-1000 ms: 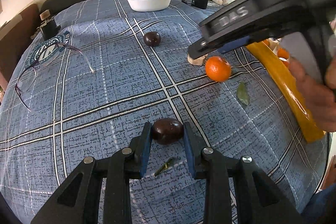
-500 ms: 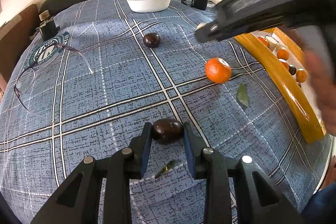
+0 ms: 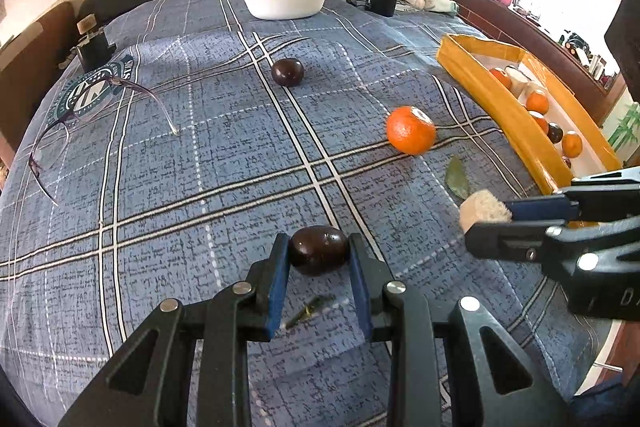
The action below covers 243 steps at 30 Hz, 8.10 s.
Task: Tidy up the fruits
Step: 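Lift and carry the dark plum and white chunk over the yellow tray, then lower the plum and white chunk into the tray and open both tools, then withdraw both open tools from the tray toward the remaining fruits, then grasp the dark plum with the left tool while the right tool grasps the mandarin, then lift and carry the dark plum and mandarin over the yellow tray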
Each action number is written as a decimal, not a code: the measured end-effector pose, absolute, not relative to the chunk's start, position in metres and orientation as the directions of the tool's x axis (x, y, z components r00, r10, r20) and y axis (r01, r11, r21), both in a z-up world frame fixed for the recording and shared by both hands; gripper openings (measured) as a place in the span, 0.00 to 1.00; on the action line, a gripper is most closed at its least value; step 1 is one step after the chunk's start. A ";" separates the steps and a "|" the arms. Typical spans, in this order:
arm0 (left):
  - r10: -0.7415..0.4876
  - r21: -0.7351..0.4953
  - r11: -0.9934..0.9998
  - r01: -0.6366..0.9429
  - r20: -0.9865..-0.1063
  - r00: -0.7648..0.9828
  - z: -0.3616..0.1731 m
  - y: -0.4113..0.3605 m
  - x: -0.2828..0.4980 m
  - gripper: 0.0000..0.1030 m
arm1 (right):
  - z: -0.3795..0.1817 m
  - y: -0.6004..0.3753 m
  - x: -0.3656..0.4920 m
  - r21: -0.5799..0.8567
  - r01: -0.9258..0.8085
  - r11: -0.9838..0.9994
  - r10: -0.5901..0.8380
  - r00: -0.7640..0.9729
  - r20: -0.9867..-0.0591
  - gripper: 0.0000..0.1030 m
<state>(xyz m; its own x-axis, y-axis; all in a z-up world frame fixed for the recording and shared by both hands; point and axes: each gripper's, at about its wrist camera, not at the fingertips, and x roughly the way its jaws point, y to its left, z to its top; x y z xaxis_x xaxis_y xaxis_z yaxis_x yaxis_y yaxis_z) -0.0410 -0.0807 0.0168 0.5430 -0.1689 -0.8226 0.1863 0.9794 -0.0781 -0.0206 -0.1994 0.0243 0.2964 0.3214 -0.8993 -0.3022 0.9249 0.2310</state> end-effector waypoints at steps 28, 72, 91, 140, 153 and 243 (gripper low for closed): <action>-0.147 0.062 0.949 0.310 -0.782 0.606 0.065 -0.169 -0.042 0.27 | 0.057 -0.278 -0.035 0.284 -0.261 0.923 0.370 0.395 -0.840 0.31; -0.381 -0.037 0.781 0.623 -0.819 0.430 0.042 -0.334 -0.038 0.27 | 0.037 -0.436 -0.049 0.257 0.028 0.966 0.224 0.410 -0.884 0.31; -0.383 -0.045 0.768 0.639 -0.832 0.401 0.033 -0.336 -0.039 0.28 | 0.034 -0.429 -0.041 0.251 0.012 0.968 0.226 0.396 -0.890 0.32; -0.285 -0.116 0.944 0.307 -0.756 0.590 0.065 -0.162 -0.054 0.43 | 0.078 -0.320 -0.044 0.218 -0.118 0.969 0.247 0.500 -0.830 0.46; -0.221 -0.119 0.970 0.211 -0.793 0.567 0.049 -0.094 -0.062 0.43 | 0.056 -0.233 0.001 0.266 -0.238 0.934 0.344 0.401 -0.849 0.58; -0.082 0.066 0.975 0.210 -0.776 0.626 0.069 -0.133 -0.049 0.26 | 0.055 -0.250 -0.025 0.215 -0.278 0.936 0.318 0.410 -0.855 0.40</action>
